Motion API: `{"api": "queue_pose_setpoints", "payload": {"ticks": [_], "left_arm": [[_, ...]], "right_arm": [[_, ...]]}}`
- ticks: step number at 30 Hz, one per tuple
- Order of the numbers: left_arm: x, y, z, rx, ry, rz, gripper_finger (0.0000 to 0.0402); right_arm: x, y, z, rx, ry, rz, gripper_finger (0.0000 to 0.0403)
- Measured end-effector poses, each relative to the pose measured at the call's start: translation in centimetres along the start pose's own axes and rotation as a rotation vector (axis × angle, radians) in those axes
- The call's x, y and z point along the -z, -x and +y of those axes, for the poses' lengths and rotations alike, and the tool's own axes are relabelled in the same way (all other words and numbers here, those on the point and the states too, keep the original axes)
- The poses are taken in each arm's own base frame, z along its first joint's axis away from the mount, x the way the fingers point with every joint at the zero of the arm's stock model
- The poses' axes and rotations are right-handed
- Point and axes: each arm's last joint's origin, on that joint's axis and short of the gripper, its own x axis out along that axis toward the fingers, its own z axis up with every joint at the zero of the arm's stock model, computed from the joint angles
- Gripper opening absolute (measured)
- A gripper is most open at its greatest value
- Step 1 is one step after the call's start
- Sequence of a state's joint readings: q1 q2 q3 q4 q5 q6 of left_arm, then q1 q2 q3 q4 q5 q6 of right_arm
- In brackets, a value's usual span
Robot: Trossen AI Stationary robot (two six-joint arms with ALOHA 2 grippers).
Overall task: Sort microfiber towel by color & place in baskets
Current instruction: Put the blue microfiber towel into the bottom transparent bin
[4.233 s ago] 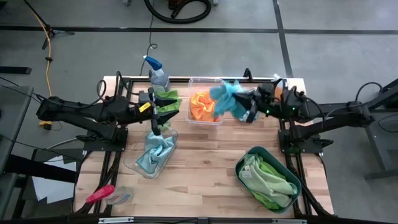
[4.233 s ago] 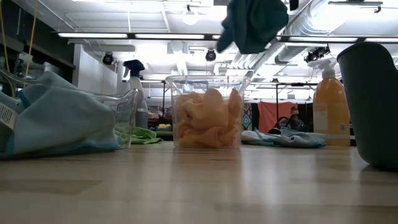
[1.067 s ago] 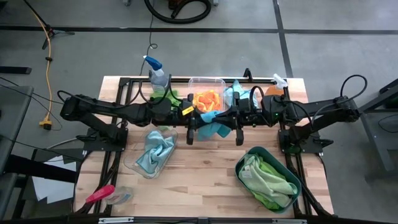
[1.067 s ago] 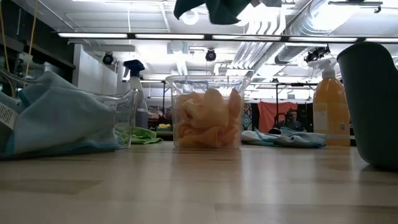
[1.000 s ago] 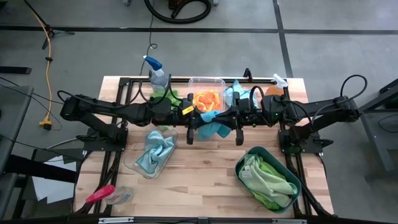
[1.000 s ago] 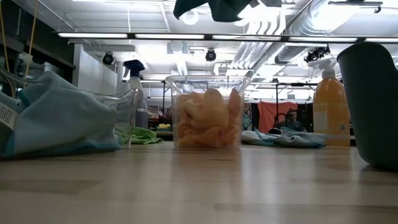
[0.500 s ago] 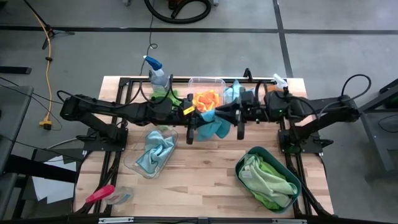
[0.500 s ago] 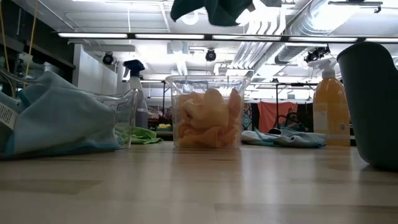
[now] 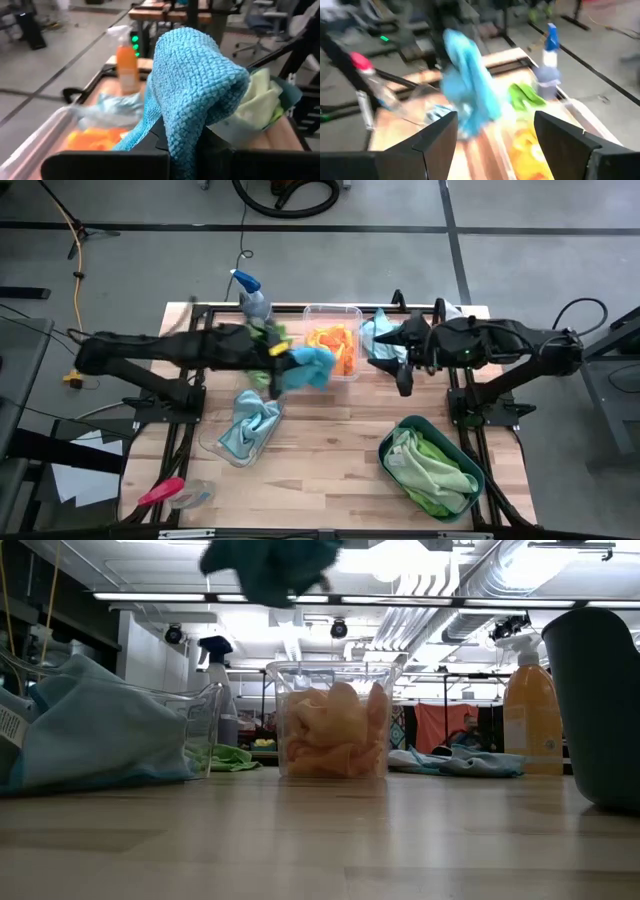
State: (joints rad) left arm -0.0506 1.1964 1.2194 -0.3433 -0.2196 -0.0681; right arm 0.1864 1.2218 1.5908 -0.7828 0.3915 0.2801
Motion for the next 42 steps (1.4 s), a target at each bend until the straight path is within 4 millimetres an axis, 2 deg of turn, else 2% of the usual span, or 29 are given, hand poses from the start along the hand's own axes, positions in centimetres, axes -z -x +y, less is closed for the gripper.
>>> {"api": "queue_pose_setpoints", "payload": {"ticks": [5, 7, 10, 14, 17, 23, 27, 34, 38, 42], "left_arm": [[0.0, 5.6, 0.3, -0.025, 0.081, 0.015, 0.0000], [0.4, 7.2, 0.2, -0.010, 0.125, 0.048, 0.0000], [2.0, 8.6, -0.5, 0.008, 0.151, 0.188, 0.0000], [4.5, 9.3, -2.1, 0.012, 0.153, 0.436, 0.0000], [6.4, 8.8, -3.2, -0.041, 0.103, 0.590, 0.0000], [10.2, 6.1, -4.7, -0.101, -0.069, 0.714, 0.0000], [12.5, 4.3, -5.4, 0.033, -0.252, 0.867, 0.0000], [14.0, 1.2, -7.0, 0.351, -0.523, 0.932, 0.0000], [15.6, 0.0, -7.5, 0.407, -0.652, 1.026, 0.0000], [18.3, -1.0, -7.5, 0.411, -0.682, 1.100, 0.0000]], "right_arm": [[1.3, -0.6, -0.3, 0.073, 0.003, 0.070, 0.0261], [1.7, -0.9, -0.3, 0.084, 0.013, 0.087, 0.0261], [2.2, -1.3, -0.3, 0.094, 0.020, 0.101, 0.0261], [2.7, -1.6, -0.3, 0.100, 0.028, 0.117, 0.0261], [2.7, -1.6, -0.3, 0.108, 0.029, 0.115, 0.0261], [2.6, -1.6, -0.4, 0.143, 0.029, 0.100, 0.0261], [2.5, -1.6, -0.4, 0.143, 0.024, 0.090, 0.0261], [2.2, -1.7, -0.3, 0.138, 0.008, 0.056, 0.0261], [2.2, -1.7, -0.3, 0.137, 0.001, 0.052, 0.0261], [2.2, -1.7, -0.3, 0.138, -0.032, 0.050, 0.0261]]}}
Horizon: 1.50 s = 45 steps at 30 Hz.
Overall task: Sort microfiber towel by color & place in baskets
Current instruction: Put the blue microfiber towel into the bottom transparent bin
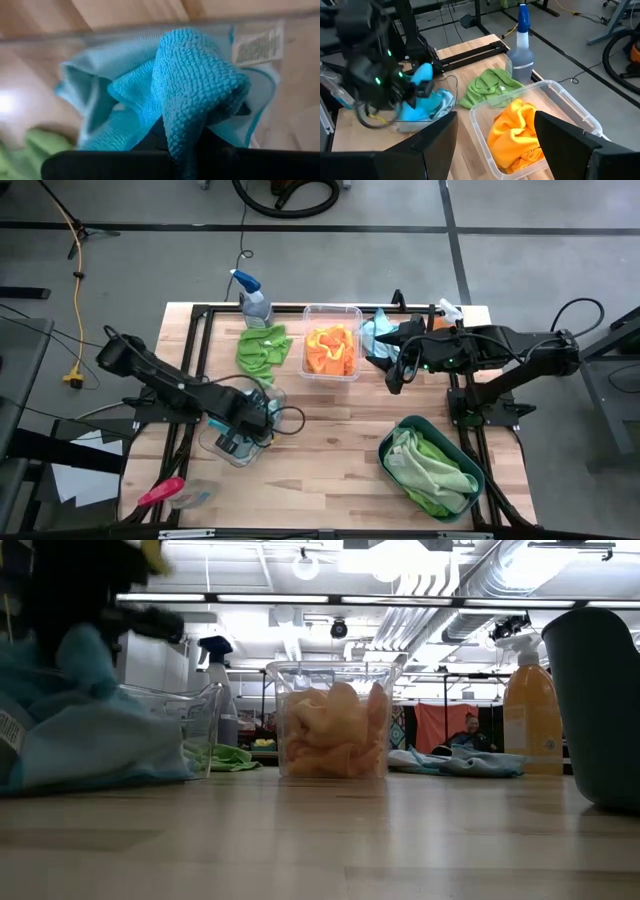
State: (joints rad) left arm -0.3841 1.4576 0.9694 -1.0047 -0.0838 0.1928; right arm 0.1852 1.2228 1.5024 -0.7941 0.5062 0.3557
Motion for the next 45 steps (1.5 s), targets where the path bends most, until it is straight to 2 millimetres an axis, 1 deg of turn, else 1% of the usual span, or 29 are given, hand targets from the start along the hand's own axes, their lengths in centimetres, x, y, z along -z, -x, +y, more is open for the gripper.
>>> {"api": "queue_pose_setpoints", "payload": {"ticks": [3, 5, 9, 15, 21, 26, 33, 39, 45], "left_arm": [[0.4, -2.2, -0.3, 0.030, 0.001, 0.021, 0.0000], [0.6, -3.6, -0.5, 0.049, 0.018, 0.003, 0.0000], [0.7, -5.3, -0.7, 0.043, 0.059, -0.071, 0.0000], [1.0, -6.1, -0.8, 0.034, 0.100, -0.110, 0.0007], [1.0, -6.1, -0.8, 0.031, 0.101, -0.112, 0.0035], [1.0, -5.2, -0.8, 0.031, 0.120, -0.114, 0.0077], [0.4, -2.5, -0.2, 0.047, 0.235, -0.121, 0.0143], [-0.6, 0.4, 0.2, 0.087, 0.241, -0.123, 0.0186], [-0.9, 4.1, 0.5, 0.098, 0.228, -0.071, 0.0207]], "right_arm": [[0.0, 0.0, 0.0, 0.001, -0.012, 0.001, 0.0261], [0.0, 0.0, 0.0, 0.001, -0.013, 0.001, 0.0261], [0.0, 0.0, 0.0, 0.000, -0.014, 0.000, 0.0261], [0.0, 0.0, 0.0, 0.006, -0.031, -0.004, 0.0261], [0.0, 0.0, 0.0, 0.017, -0.033, -0.007, 0.0261], [0.0, 0.0, 0.0, 0.017, -0.034, -0.008, 0.0261], [0.0, -0.1, 0.0, 0.017, -0.029, -0.007, 0.0261], [0.0, -0.1, 0.0, 0.017, -0.004, -0.006, 0.0261], [0.0, -0.1, 0.0, 0.017, 0.017, -0.006, 0.0261]]}}
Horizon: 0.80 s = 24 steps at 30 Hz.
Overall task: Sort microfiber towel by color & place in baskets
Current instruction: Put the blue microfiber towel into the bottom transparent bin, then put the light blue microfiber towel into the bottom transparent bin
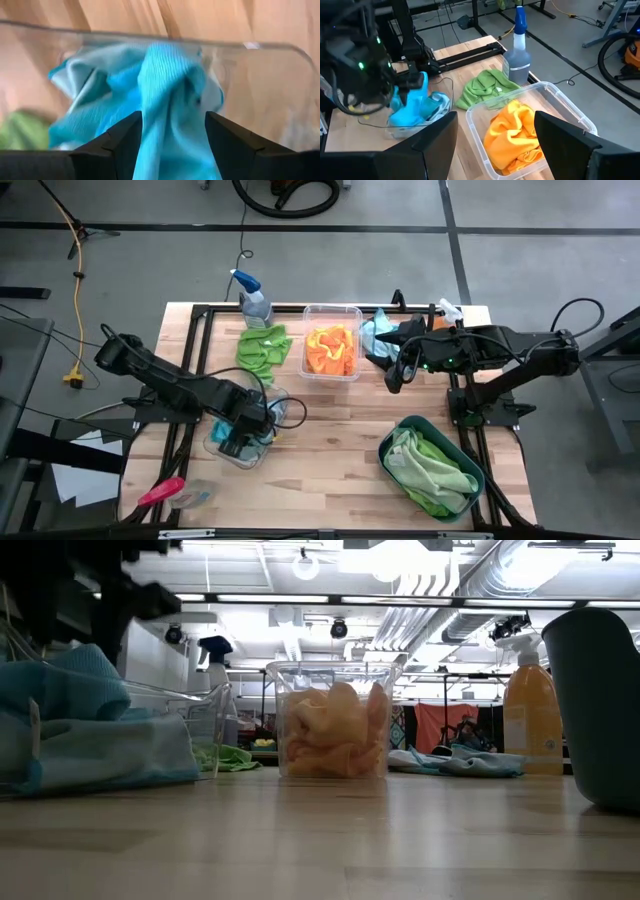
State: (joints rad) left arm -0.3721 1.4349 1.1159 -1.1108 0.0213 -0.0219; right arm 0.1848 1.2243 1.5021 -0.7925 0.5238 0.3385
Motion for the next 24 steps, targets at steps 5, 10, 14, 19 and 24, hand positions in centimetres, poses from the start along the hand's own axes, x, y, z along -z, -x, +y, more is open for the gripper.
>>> {"api": "queue_pose_setpoints", "payload": {"ticks": [5, 10, 14, 19, 24], "left_arm": [[0.1, 4.2, 0.1, -0.030, -0.004, 0.070, 0.0209], [-0.3, 9.2, 1.0, -0.137, 0.101, -0.086, 0.0209], [-0.9, 13.2, 1.9, -0.262, 0.221, -0.485, 0.0209], [-1.1, 16.1, 3.2, -0.339, 0.335, -1.047, 0.0209], [-0.6, 14.1, 4.7, -0.366, 0.400, -1.331, 0.0209]], "right_arm": [[0.1, 0.0, 0.0, -0.005, 0.012, 0.011, 0.0261], [0.3, 0.0, -0.1, -0.007, 0.024, 0.036, 0.0261], [0.4, 0.0, -0.1, -0.009, 0.030, 0.047, 0.0261], [0.5, 0.0, -0.1, -0.011, 0.031, 0.050, 0.0261], [0.5, 0.0, -0.1, -0.017, 0.031, 0.052, 0.0261]]}}
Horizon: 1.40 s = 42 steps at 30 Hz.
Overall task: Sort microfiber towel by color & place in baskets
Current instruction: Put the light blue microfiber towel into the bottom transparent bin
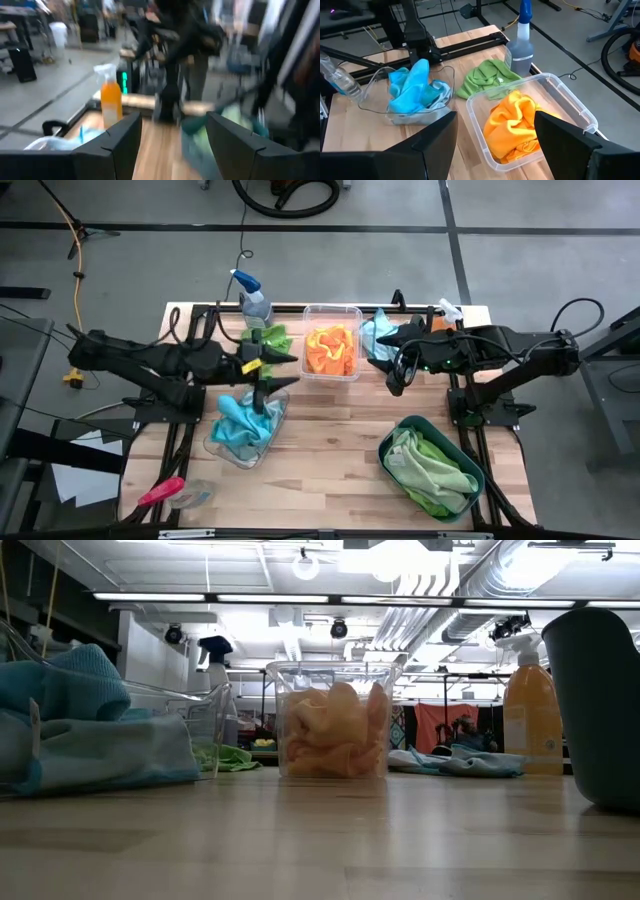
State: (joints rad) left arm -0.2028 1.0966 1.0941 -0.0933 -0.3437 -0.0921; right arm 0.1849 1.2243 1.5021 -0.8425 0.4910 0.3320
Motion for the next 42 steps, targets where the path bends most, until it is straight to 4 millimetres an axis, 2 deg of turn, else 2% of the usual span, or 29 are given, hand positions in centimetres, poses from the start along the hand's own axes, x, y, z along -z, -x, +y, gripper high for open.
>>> {"api": "queue_pose_setpoints", "payload": {"ticks": [5, 9, 14, 19, 29, 33, 38, 42], "left_arm": [[3.7, -1.4, 1.3, 0.028, 0.198, -0.227, 0.0209], [5.0, -1.8, 1.7, 0.085, 0.326, -0.331, 0.0209], [4.8, -1.6, 1.7, 0.100, 0.280, -0.338, 0.0209], [4.6, -1.8, 1.6, 0.039, 0.099, -0.289, 0.0209], [4.5, -1.9, 1.6, 0.006, 0.028, -0.256, 0.0209], [4.8, -1.9, 1.7, -0.027, 0.037, -0.228, 0.0209], [5.0, -2.0, 1.8, -0.042, 0.084, -0.207, 0.0209], [5.1, -2.0, 1.8, -0.042, 0.086, -0.201, 0.0209]], "right_arm": [[-0.1, -0.2, 0.1, -0.005, -0.003, -0.006, 0.0261], [-0.4, -0.8, 0.6, -0.020, 0.021, -0.026, 0.0261], [-0.7, -1.7, 1.6, -0.097, 0.077, -0.050, 0.0261], [-1.5, -2.2, 2.6, -0.238, 0.118, -0.116, 0.0261], [-1.5, -2.2, 2.6, -0.244, 0.117, -0.112, 0.0261], [-0.8, -2.3, 2.4, -0.194, 0.110, -0.051, 0.0261], [1.1, -1.9, 1.9, -0.046, 0.123, 0.096, 0.0261], [3.0, -2.2, 1.7, 0.043, 0.101, 0.148, 0.0261]]}}
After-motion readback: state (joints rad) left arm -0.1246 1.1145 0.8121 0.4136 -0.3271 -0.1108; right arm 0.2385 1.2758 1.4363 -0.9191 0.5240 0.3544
